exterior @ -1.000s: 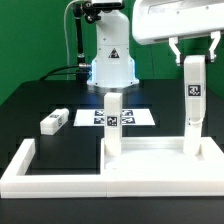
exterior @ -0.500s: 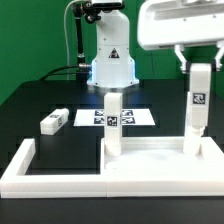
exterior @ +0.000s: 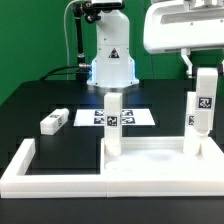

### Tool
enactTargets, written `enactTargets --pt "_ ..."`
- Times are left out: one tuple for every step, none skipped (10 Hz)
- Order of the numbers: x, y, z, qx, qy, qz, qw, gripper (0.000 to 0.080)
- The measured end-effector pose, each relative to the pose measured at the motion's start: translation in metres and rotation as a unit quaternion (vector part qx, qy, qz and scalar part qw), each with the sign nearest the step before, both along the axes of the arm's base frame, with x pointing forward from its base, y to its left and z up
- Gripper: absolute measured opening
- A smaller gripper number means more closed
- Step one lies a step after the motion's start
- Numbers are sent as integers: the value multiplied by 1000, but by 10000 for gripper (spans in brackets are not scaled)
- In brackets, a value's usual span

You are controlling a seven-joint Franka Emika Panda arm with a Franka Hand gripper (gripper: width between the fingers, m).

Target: Assemble desk

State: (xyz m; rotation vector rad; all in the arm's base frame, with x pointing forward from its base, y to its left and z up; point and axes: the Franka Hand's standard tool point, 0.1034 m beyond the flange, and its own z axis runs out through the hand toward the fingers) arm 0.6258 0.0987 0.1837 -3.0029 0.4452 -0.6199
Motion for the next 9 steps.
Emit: enactTargets --pt "4 2 1 -2 -14 6 1000 294" --pt "7 5 1 0 -25 6 1000 294" --pt "9 10 2 1 -34 6 999 294" --pt "8 10 1 0 -32 10 999 294" --pt "8 10 1 3 -31 7 999 294" --pt "8 10 1 2 -31 9 999 294" --pt "8 10 1 2 -31 10 999 294" --pt "8 10 -1 0 -30 12 999 294" --pt "4 9 -8 -8 -36 20 999 294"
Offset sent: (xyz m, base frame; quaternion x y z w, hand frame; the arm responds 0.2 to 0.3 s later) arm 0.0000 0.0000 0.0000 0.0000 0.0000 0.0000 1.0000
